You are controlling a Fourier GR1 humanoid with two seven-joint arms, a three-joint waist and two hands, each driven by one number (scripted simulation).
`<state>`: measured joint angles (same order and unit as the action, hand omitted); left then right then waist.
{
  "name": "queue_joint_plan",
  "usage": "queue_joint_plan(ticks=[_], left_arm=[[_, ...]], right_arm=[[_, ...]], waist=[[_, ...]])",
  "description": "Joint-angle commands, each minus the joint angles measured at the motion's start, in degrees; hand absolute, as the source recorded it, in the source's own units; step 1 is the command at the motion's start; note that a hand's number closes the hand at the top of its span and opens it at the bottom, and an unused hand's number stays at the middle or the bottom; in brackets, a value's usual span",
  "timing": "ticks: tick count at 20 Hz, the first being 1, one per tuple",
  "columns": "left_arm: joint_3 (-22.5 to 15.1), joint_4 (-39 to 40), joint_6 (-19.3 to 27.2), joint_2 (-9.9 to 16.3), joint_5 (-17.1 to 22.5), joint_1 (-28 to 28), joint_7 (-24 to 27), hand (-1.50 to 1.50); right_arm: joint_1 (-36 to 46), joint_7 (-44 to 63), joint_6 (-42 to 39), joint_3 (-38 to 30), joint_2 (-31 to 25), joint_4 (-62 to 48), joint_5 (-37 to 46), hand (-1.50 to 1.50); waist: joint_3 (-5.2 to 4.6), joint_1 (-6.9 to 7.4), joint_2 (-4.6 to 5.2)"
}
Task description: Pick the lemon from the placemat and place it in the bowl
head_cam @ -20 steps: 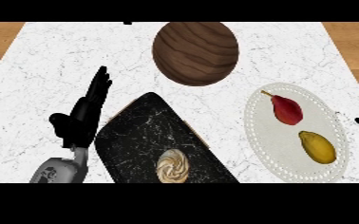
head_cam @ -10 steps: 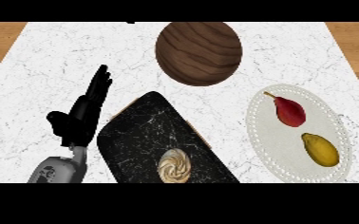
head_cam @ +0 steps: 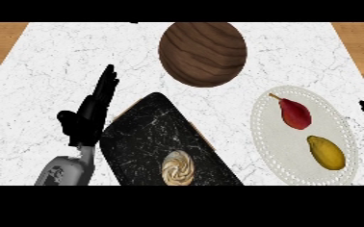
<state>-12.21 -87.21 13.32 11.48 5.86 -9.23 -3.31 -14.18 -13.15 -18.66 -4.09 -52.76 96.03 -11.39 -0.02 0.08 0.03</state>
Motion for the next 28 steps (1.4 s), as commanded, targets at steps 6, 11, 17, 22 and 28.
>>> queue_joint_plan(ticks=[6, 11, 17, 22, 28], left_arm=[[3.12, -0.11, -3.39, -0.85, -1.33, 0.99, 0.21, 0.0], [3.24, 1.2, -2.91, -3.2, -2.56, 0.99, 0.73, 0.0], [5.66, 2.34, -4.4, -3.04, -2.86, -2.94, -0.81, 0.0], [4.81, 2.93, -3.31, -4.85, -5.68, -1.61, -0.3, 0.0], [5.14, -0.08, -5.43, -5.4, -6.21, -1.29, -1.92, 0.0]], right_arm=[[4.59, -3.39, -8.33, -1.35, 6.42, -7.93, 9.51, -1.5], [4.82, -6.0, -13.32, -5.28, 8.35, -10.49, 6.97, -1.5], [3.87, -5.94, -19.27, -9.28, 9.6, -9.63, 4.02, -1.5], [0.19, -3.75, -18.0, -7.87, 16.7, -5.62, 7.34, -1.5], [4.3, -4.68, -21.96, -9.99, 18.48, -11.74, 10.67, -1.5]], waist=[[0.02, -0.12, -0.05], [0.02, -0.23, -0.05], [0.0, -0.45, -0.05], [0.01, -0.48, -0.07], [0.03, -0.26, -0.05]])
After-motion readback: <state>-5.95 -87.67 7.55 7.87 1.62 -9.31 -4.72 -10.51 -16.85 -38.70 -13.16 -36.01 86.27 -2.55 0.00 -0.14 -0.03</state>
